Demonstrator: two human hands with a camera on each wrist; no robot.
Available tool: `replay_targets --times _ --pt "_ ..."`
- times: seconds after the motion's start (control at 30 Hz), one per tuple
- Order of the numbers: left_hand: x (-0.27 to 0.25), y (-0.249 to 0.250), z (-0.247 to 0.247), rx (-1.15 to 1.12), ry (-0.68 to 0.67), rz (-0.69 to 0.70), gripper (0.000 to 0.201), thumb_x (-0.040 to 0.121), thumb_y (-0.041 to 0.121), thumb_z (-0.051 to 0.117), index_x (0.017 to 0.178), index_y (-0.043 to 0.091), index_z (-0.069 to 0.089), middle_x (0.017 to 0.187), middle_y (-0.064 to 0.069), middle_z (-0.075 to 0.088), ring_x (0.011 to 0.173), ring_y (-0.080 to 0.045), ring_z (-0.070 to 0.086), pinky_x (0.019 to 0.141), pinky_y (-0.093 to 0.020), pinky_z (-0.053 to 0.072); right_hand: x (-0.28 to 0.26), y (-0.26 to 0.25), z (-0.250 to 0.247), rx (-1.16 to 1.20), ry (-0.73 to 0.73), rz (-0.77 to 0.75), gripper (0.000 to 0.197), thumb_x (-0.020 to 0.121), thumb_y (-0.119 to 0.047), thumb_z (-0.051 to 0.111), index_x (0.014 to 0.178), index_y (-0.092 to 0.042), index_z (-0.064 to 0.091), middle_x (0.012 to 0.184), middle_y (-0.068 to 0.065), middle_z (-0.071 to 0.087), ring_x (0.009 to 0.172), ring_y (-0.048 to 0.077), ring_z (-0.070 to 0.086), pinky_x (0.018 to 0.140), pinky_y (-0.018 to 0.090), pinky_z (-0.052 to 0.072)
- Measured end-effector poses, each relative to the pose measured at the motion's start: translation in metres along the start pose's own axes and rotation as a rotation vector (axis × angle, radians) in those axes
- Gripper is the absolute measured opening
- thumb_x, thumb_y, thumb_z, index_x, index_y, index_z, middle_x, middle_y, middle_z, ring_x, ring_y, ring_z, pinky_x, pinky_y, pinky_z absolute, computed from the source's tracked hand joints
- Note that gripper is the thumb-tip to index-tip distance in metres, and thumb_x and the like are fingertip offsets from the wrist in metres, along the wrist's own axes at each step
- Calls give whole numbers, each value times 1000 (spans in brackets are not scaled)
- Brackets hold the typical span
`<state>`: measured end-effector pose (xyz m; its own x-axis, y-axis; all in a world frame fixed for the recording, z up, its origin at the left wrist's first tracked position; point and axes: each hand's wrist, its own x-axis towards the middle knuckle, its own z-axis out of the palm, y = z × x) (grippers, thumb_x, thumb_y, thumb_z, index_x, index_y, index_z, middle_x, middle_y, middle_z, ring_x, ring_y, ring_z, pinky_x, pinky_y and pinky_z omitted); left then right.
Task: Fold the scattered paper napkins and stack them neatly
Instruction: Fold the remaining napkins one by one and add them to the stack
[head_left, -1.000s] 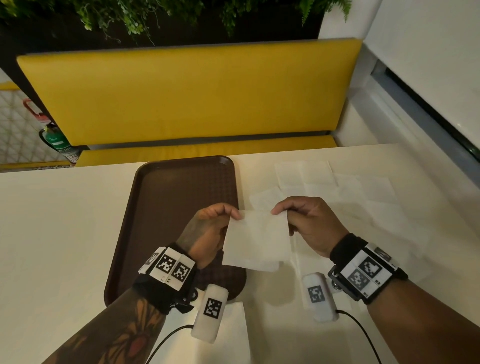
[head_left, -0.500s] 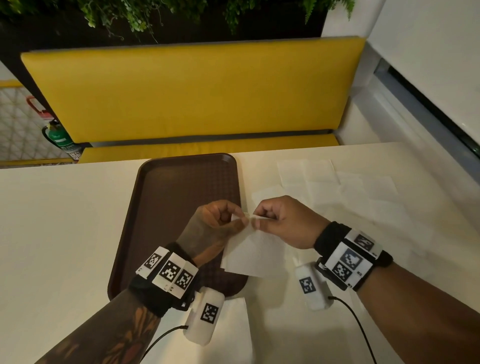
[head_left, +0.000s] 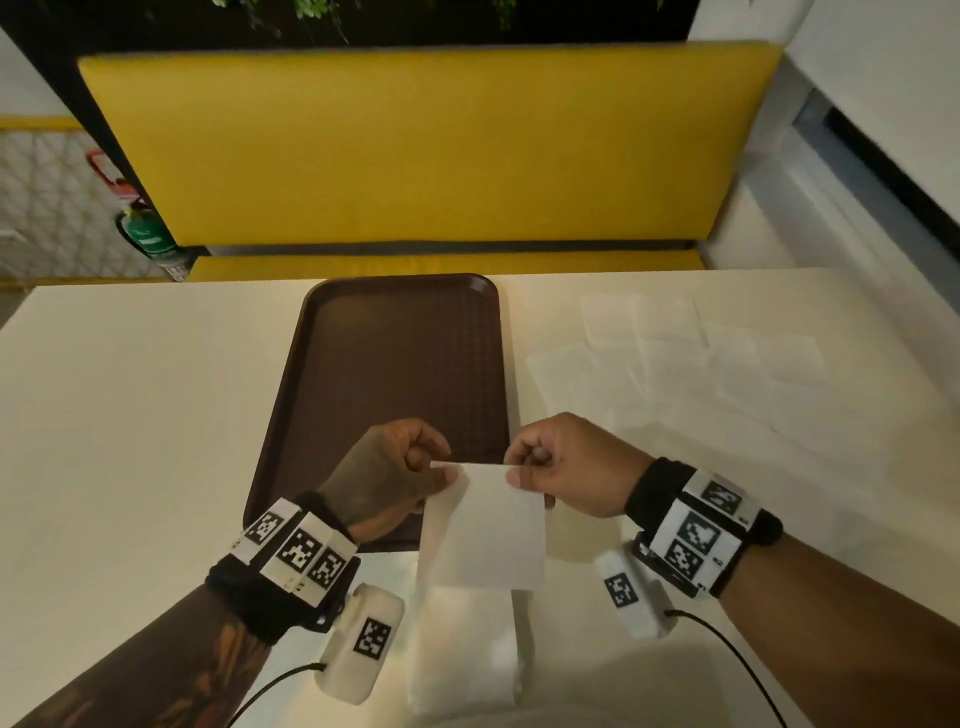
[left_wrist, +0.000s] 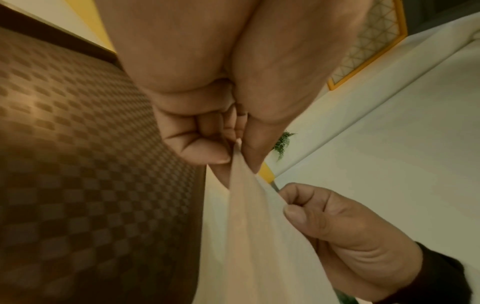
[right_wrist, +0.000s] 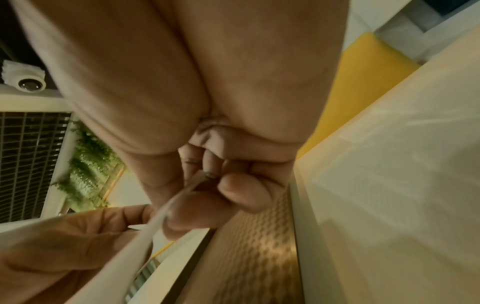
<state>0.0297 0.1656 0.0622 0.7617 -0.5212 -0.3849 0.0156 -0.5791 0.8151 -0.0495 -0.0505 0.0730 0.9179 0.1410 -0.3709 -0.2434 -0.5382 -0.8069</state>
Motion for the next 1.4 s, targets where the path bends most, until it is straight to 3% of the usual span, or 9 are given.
replay_targets --times 0.2,0.37,0.5,0.6,0.77,0.9,1.07,1.27,1.4 --pt "-31 -35 14 225 26 -69 23 80 16 73 86 25 53 76 1 63 62 -10 61 53 -14 46 -3 15 51 -108 -4 47 7 90 -25 66 89 -18 65 79 1 68 69 15 65 71 33 58" --pt "-44 -57 29 340 118 -86 23 79 19 72 74 26 50 73 0 63 65 -14 63 58 -18 48 -1 28 82 -182 78 85 12 88 -26 70 87 -15 64 75 -6 59 66 8 55 63 20 47" --pt "-51 -65 42 380 147 -49 27 80 17 69 67 26 47 65 5 56 60 -10 54 57 -17 41 -5 36 100 -235 115 122 14 86 -24 71 84 -14 61 78 -1 61 72 16 59 72 32 55" --pt "-55 -67 49 441 137 -5 23 83 18 67 71 26 49 67 9 53 59 -4 48 54 -11 32 -9 39 110 -299 141 131 14 84 -24 71 81 -16 59 78 0 62 73 20 61 75 38 56" --pt "-63 -78 57 490 175 60 19 82 24 69 79 28 51 80 13 53 70 -6 50 59 -9 31 -17 39 117 -387 169 106 18 85 -30 68 88 -19 55 83 0 61 75 21 60 75 39 55" --pt "-74 -80 63 631 190 234 19 83 29 68 100 26 61 108 10 51 97 -7 49 85 -15 40 -24 33 118 -584 207 -99 22 89 -28 62 105 -18 52 106 0 51 92 22 56 77 37 52" --pt "-80 -74 71 852 -25 305 33 94 33 50 125 26 56 131 7 48 121 -13 41 104 -29 38 -26 33 122 -710 -15 -176 23 94 -29 53 107 -12 62 108 5 52 101 23 51 81 40 50" --pt "-77 -76 69 872 -12 291 32 92 41 48 119 25 57 123 8 53 112 -12 44 96 -25 36 -26 34 118 -632 -16 -122 30 93 -38 54 110 -14 61 109 3 55 100 21 54 85 37 49" --pt "-63 -62 62 695 68 320 26 90 40 54 113 29 59 114 14 54 107 -5 48 93 -21 40 -12 36 87 -520 216 -9 22 93 -38 53 98 -17 59 97 0 58 86 20 59 79 39 54"
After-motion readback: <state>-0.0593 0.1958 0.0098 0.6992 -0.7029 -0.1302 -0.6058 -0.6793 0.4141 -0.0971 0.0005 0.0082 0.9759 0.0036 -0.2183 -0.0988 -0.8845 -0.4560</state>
